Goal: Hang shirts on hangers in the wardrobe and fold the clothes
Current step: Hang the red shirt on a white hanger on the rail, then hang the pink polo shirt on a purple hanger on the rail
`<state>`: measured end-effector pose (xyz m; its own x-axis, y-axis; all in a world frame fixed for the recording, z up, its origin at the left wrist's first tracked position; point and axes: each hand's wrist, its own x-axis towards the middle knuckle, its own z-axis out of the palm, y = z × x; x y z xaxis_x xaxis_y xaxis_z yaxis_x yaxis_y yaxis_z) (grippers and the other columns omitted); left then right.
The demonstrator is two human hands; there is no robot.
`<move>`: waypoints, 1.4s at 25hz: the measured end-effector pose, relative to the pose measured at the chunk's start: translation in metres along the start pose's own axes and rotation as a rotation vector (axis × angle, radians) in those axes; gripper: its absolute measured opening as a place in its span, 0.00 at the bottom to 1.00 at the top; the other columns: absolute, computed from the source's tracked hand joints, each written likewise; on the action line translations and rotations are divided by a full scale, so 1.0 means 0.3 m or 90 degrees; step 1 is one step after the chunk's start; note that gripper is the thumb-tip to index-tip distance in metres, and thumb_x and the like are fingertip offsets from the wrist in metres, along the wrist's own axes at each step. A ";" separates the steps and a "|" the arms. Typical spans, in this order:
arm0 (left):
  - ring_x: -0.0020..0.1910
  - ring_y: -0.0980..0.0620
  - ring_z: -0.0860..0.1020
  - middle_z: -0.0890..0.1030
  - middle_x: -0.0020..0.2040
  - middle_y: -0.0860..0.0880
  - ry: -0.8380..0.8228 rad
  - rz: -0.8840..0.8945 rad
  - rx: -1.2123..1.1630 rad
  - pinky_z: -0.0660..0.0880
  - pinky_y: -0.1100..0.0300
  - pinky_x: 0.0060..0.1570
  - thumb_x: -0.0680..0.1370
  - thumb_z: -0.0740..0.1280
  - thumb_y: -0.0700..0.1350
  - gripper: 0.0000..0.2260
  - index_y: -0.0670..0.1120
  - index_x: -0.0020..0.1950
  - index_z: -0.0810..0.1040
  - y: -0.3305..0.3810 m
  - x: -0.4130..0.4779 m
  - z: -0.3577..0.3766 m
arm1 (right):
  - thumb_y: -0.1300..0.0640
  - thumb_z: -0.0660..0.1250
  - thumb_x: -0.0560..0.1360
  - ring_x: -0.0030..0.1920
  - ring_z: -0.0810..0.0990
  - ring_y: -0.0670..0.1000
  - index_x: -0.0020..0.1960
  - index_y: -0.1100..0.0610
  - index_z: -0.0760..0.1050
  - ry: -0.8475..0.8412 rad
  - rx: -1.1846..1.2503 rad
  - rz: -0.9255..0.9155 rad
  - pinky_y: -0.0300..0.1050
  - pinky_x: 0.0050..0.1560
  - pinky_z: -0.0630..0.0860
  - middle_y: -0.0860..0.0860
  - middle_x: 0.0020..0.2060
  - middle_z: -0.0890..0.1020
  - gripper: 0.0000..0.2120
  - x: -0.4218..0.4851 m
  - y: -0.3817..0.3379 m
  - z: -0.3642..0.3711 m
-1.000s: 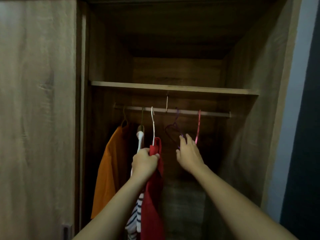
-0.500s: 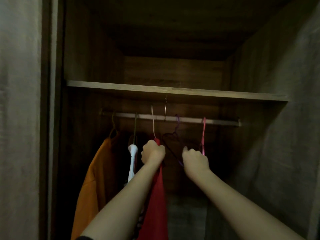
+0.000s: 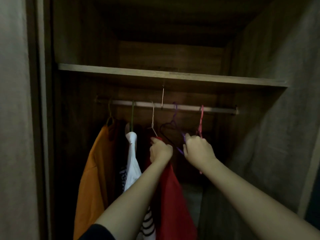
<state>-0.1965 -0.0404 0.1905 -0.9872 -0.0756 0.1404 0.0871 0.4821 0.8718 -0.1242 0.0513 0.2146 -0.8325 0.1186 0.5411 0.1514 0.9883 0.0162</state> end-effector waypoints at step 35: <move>0.57 0.39 0.76 0.77 0.58 0.37 0.368 -0.341 0.385 0.69 0.52 0.57 0.78 0.58 0.41 0.15 0.38 0.62 0.72 -1.706 -1.212 -1.581 | 0.50 0.52 0.74 0.60 0.72 0.63 0.64 0.64 0.70 -0.355 0.439 -0.570 0.49 0.63 0.65 0.63 0.61 0.73 0.25 -1.133 -1.816 0.306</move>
<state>0.1813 -0.6736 -0.0840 -0.6447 -0.7504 0.1454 -0.5937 0.6114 0.5231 0.0275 -0.5188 -0.0554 -0.6355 -0.7599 0.1365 -0.7507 0.5669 -0.3393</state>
